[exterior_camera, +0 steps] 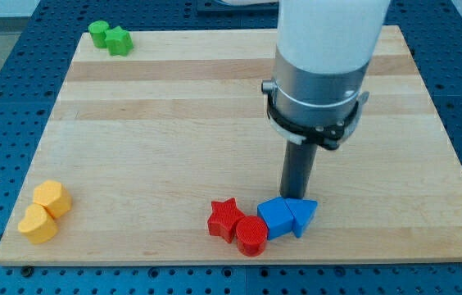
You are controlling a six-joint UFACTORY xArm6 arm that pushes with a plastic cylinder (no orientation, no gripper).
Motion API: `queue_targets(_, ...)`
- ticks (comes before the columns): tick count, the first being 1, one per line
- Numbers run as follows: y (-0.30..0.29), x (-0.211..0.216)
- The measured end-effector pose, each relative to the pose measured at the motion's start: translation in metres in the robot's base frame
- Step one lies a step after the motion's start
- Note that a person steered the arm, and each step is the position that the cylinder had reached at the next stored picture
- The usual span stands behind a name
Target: Push the yellow heart into the green star
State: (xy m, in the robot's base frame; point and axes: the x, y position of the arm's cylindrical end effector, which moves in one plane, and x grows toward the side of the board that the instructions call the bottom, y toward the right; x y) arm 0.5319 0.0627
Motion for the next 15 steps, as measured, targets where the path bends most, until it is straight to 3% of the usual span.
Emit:
queue_targets(1,-0.039,-0.045)
queue_targets(2,-0.128,-0.038)
queue_targets(4,-0.215,0.073)
queue_targets(8,-0.366,0.084)
queue_targets(10,-0.328,0.083)
queue_targets(12,-0.313,0.028)
queue_targets(15,-0.308,-0.128)
